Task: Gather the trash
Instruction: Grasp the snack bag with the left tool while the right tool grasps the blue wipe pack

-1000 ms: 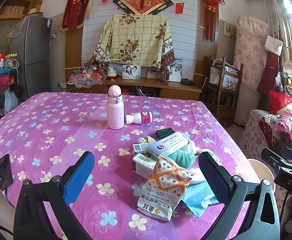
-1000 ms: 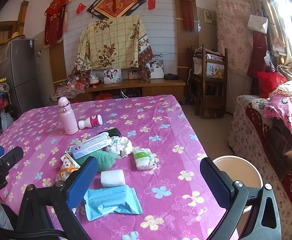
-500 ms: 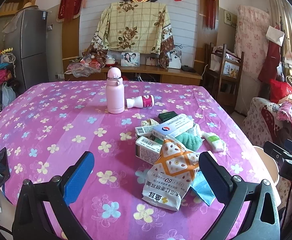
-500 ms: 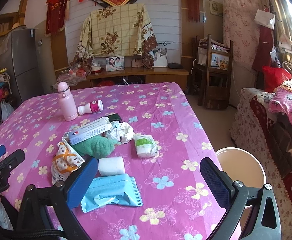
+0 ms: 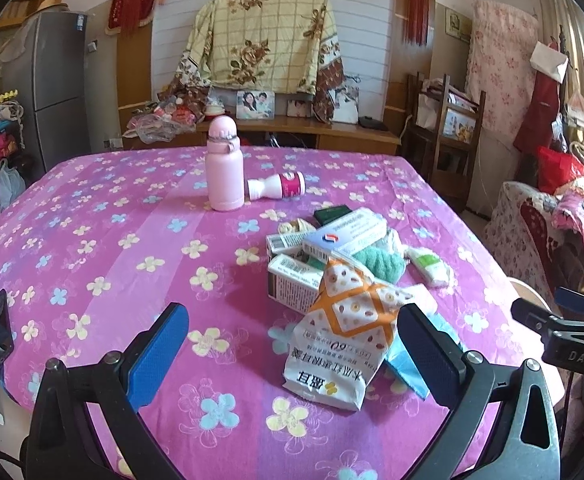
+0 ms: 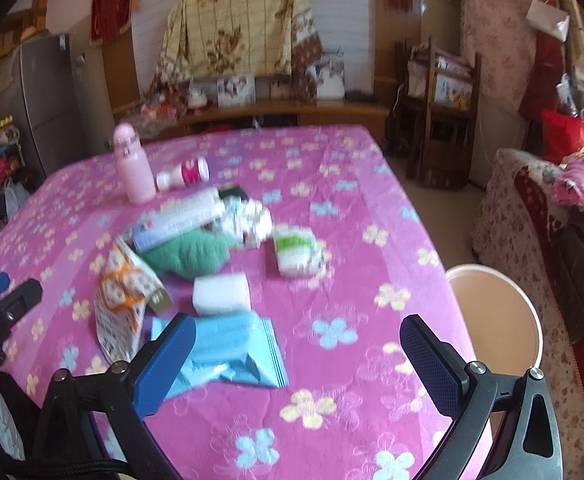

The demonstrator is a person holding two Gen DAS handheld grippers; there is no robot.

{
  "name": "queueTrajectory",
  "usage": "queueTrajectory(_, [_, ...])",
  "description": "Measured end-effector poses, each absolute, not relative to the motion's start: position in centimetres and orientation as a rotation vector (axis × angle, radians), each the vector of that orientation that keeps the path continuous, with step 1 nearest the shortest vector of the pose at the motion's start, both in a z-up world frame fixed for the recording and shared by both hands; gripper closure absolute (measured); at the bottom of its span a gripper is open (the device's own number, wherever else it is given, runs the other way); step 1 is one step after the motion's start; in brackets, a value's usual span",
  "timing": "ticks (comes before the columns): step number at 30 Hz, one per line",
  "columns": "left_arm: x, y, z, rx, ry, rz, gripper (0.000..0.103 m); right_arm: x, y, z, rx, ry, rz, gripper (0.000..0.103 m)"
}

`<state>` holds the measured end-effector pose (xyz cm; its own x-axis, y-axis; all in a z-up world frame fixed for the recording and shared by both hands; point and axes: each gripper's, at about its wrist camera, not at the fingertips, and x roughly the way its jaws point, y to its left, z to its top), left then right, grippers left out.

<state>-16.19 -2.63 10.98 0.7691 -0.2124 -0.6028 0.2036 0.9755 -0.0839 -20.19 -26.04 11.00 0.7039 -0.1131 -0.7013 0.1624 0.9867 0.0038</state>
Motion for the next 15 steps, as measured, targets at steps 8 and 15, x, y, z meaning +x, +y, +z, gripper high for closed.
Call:
queueTrajectory(8, [-15.9, -3.0, 8.4, 0.059, 0.732, -0.312, 0.000, -19.4, -26.5, 6.7, 0.060, 0.862, -0.063, 0.000])
queueTrajectory(15, [-14.0, -4.1, 6.9, 0.094, 0.779, -0.412, 0.000, -17.2, -26.0, 4.3, 0.115, 0.931, 0.053, 0.000])
